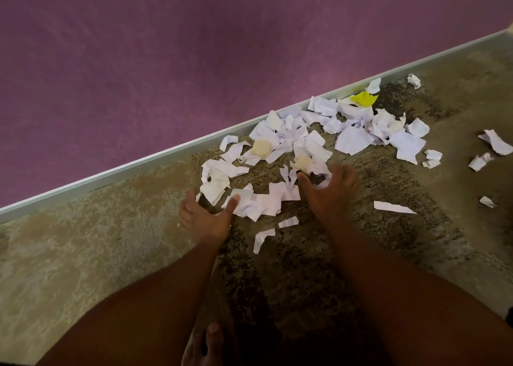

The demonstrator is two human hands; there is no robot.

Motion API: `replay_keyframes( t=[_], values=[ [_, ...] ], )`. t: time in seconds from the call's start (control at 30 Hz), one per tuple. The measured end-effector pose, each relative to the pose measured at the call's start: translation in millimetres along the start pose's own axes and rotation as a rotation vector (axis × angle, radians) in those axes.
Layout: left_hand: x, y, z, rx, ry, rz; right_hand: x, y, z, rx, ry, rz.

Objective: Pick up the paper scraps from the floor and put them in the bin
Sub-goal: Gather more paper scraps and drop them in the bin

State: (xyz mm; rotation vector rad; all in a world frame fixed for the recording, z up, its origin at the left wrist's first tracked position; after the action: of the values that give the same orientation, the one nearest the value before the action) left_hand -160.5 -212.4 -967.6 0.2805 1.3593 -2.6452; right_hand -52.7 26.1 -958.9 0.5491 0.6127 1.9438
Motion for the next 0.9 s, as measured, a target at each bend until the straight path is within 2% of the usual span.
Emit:
replay_keyframes(
  t=[0.13, 0.33, 0.43, 0.57, 0.7, 0.8, 0.9],
  values=[
    [5.4, -14.5, -13.8, -0.096, 0.05, -0.157, 14.3, -0.3, -19.0, 0.11, 0.093, -0.02],
    [26.6, -26.6, -31.9, -0.079, 0.166, -0.31, 27.4, 4.9, -38.9, 0.002, 0.154, 0.105],
    [41.1, -36.0, -41.5, -0.074, 0.175, -0.353, 39.5, 4.3, -48.1, -0.005, 0.187, 0.175],
    [63.9, -38.8, -51.8, 0.104, 0.196, -0.48, 47.7, 6.4, -55.4, 0.005, 0.312, 0.304],
    [72.3, -44.7, -54.5, 0.258, 0.275, -0.571, 44.2, 5.4, -57.6, 0.005, 0.331, 0.41],
    [72.6, -42.8, -53.2, 0.27, 0.313, -0.633, 35.1, 5.2, -60.0, 0.061, 0.298, 0.494],
    [68.3, -37.4, -51.3, 0.192, 0.375, -0.655, 22.8, 8.8, -56.8, 0.117, 0.351, 0.537]
  ],
)
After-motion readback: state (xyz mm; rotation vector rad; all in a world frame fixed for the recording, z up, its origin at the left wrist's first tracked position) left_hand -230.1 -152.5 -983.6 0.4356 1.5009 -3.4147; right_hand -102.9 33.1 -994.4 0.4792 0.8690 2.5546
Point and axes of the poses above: each hand's wrist, its own x-axis towards the middle knuckle, its own z-axis out of the back of the hand, y = z × x, the point moved 1 cm from there along x, towards the middle knuckle, and after that the axes turned 7 degrees about -x, right-handed, at the moved point
